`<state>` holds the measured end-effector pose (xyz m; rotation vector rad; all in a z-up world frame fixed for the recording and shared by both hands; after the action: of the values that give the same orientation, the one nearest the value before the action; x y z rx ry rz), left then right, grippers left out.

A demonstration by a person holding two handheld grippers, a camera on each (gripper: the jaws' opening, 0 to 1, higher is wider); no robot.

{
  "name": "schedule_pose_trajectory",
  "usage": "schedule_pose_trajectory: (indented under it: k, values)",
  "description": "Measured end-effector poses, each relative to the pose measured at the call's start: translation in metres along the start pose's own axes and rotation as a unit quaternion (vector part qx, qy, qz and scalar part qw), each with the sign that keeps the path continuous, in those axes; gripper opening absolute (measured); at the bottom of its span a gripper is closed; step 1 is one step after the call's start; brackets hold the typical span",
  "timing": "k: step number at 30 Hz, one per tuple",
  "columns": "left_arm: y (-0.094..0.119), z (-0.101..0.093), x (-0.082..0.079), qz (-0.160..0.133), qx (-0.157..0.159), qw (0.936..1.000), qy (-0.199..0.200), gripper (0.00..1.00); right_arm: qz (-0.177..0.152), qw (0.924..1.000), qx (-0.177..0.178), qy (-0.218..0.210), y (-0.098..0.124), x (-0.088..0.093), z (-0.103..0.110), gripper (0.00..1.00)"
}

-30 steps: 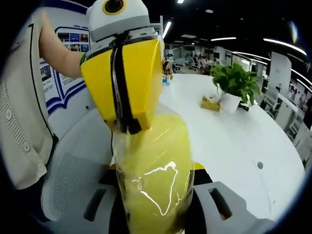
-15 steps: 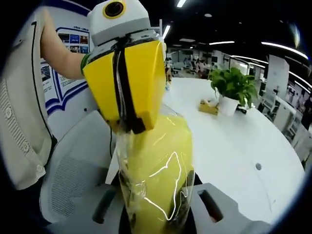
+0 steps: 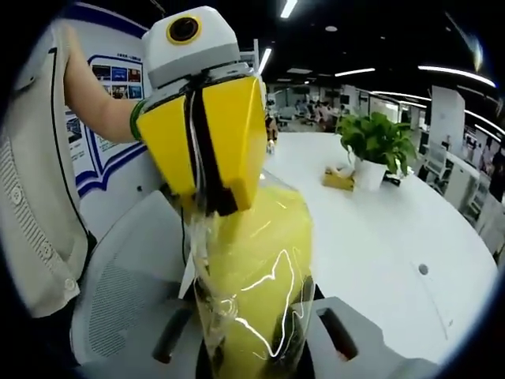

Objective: Compare the silicone blocks by pressing each to a similar depth, holding the contact briefly, and releasing to observe deformation and rebound differences across the visible hardness samples.

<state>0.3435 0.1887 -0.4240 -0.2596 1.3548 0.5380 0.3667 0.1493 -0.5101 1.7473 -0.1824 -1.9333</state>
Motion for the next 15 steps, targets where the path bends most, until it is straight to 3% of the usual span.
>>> schedule_pose_trajectory:
  k: [6, 15]
  values:
    - [-0.0006, 0.0007, 0.0015, -0.002, -0.004, 1.0, -0.003, 0.0, -0.003, 0.9998, -0.009, -0.014, -0.0013, 0.0008, 0.0016, 0.09]
    - [-0.0026, 0.001, 0.0044, 0.016, -0.008, 0.9995, 0.024, 0.0, 0.004, 0.9999, -0.008, -0.011, -0.0014, 0.0043, 0.0012, 0.09]
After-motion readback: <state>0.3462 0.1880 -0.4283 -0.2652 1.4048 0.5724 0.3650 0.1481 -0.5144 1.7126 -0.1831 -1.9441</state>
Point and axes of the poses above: the point that each gripper's makers call its tool centre point, and the gripper's own axes: y roughly backward along the fingers, z roughly to its left, x roughly out of its underside, the point moved 6 cm from there along y, roughly backward along the fingers, and after that the axes turned 14 degrees about -x, right-handed, at the moved point
